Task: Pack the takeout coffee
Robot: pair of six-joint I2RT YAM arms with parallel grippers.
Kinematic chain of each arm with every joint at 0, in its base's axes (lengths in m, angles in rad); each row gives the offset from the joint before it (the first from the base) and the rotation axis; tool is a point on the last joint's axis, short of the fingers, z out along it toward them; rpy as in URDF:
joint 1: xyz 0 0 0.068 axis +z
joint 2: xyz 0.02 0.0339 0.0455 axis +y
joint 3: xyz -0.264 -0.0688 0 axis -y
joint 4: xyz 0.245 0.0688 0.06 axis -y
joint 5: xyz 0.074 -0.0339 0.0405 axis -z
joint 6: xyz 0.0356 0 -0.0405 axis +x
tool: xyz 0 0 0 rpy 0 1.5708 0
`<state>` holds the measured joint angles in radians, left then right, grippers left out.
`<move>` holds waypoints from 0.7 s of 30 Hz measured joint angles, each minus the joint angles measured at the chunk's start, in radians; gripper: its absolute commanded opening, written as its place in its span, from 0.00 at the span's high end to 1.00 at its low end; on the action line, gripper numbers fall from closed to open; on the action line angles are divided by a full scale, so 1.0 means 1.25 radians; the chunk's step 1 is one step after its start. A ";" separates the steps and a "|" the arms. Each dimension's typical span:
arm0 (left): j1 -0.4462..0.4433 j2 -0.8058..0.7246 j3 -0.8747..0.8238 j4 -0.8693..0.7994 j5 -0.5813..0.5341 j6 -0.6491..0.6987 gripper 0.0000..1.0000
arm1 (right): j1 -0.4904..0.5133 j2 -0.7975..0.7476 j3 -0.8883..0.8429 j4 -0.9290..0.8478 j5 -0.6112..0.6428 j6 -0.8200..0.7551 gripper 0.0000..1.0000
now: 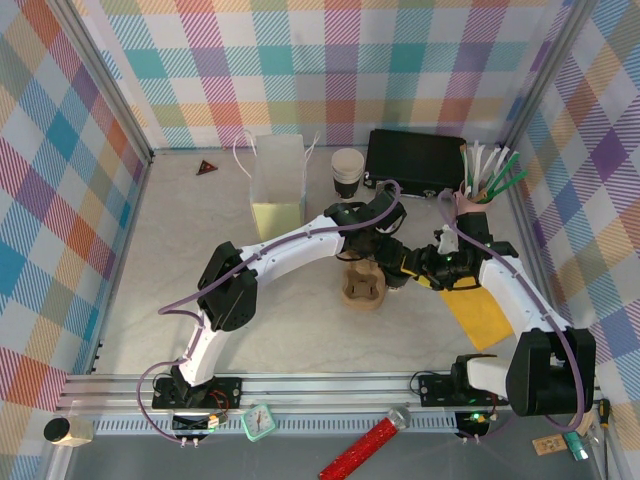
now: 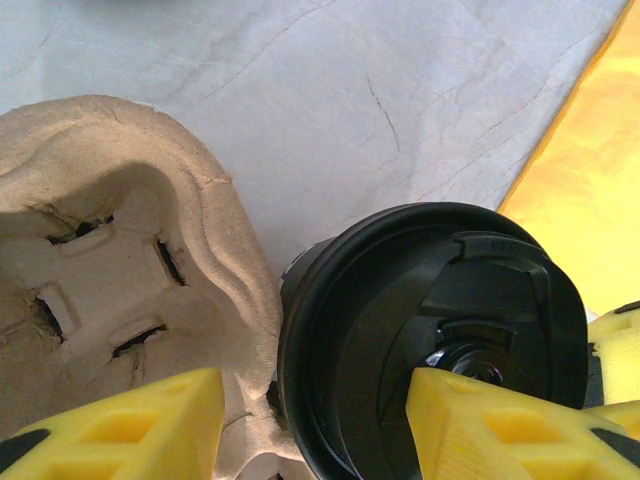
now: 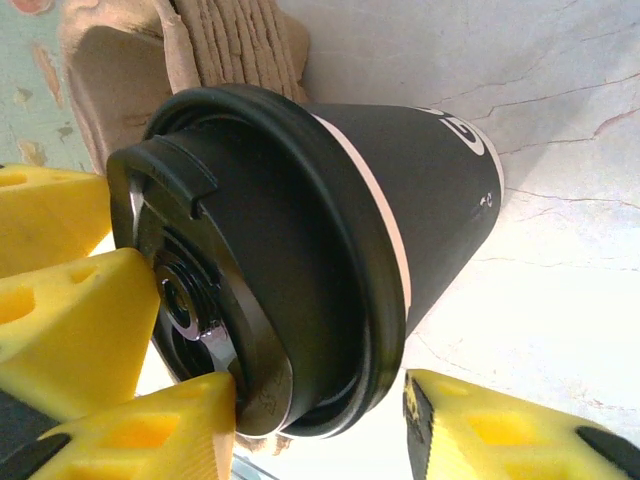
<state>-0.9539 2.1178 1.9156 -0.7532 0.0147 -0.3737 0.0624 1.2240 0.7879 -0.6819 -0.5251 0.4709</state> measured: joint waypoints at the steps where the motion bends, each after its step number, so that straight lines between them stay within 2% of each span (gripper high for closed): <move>1: 0.000 0.000 0.000 0.000 0.000 0.000 0.48 | 0.000 0.002 -0.001 0.000 0.000 0.006 0.54; 6: 0.000 0.000 0.000 0.000 0.000 0.000 0.48 | 0.000 0.008 -0.002 0.002 0.000 0.024 0.55; 11: 0.000 0.000 0.002 -0.002 0.000 0.000 0.48 | 0.000 -0.002 0.003 -0.002 -0.003 0.027 0.51; 16: 0.000 0.000 0.005 -0.005 -0.001 0.001 0.48 | 0.002 -0.010 0.023 -0.027 0.031 0.027 0.47; 21: 0.000 0.000 0.005 -0.005 -0.001 0.003 0.48 | -0.023 0.009 0.046 -0.036 0.049 0.026 0.48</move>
<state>-0.9539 2.1178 1.9213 -0.7593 0.0132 -0.3702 0.0330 1.2354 0.8459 -0.7273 -0.4641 0.5037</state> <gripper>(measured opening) 0.523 0.523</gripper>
